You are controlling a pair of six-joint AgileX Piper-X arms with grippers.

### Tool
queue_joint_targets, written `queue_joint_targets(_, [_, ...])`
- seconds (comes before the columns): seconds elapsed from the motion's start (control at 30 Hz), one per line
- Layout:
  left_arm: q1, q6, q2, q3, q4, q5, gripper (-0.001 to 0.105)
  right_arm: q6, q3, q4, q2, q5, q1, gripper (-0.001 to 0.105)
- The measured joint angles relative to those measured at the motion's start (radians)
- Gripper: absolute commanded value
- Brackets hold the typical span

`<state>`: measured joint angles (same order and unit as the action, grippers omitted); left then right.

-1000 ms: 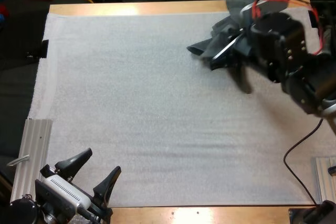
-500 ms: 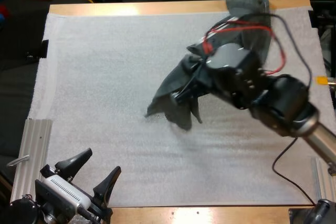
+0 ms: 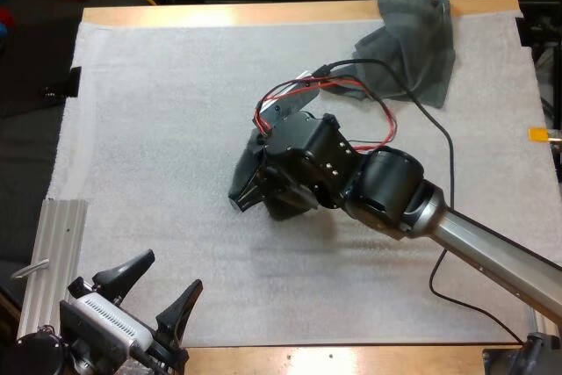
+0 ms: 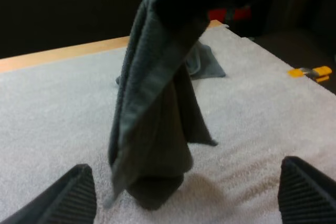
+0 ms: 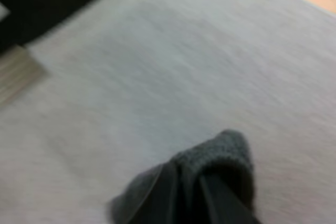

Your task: Pick towel from pile, fold and stack

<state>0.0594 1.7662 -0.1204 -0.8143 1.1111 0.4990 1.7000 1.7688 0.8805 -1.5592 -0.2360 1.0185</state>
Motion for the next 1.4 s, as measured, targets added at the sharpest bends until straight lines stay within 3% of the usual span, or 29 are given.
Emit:
queue_joint_targets(0.37, [0.000,0.000,0.000,0.000,0.012,0.000,0.070,0.141,-0.049,0.197,-0.018,-0.238,-0.003,0.002])
queue_joint_targets(0.8, [0.000,0.000,0.000,0.000,0.012,0.000,0.070,0.152,-0.269,0.248,-0.018,-0.253,-0.151,0.002])
queue_joint_targets(1.13, [0.000,0.000,0.000,0.000,0.012,0.000,0.070,0.104,-0.478,0.170,-0.018,-0.211,-0.243,0.002])
queue_joint_targets(1.33, [0.000,0.000,0.000,0.000,0.012,0.000,0.070,0.058,-0.528,0.164,-0.018,-0.209,-0.273,0.014])
queue_joint_targets(1.4, [0.000,0.000,0.000,0.000,0.012,0.000,0.070,0.042,-0.529,0.164,-0.018,-0.204,-0.278,0.026])
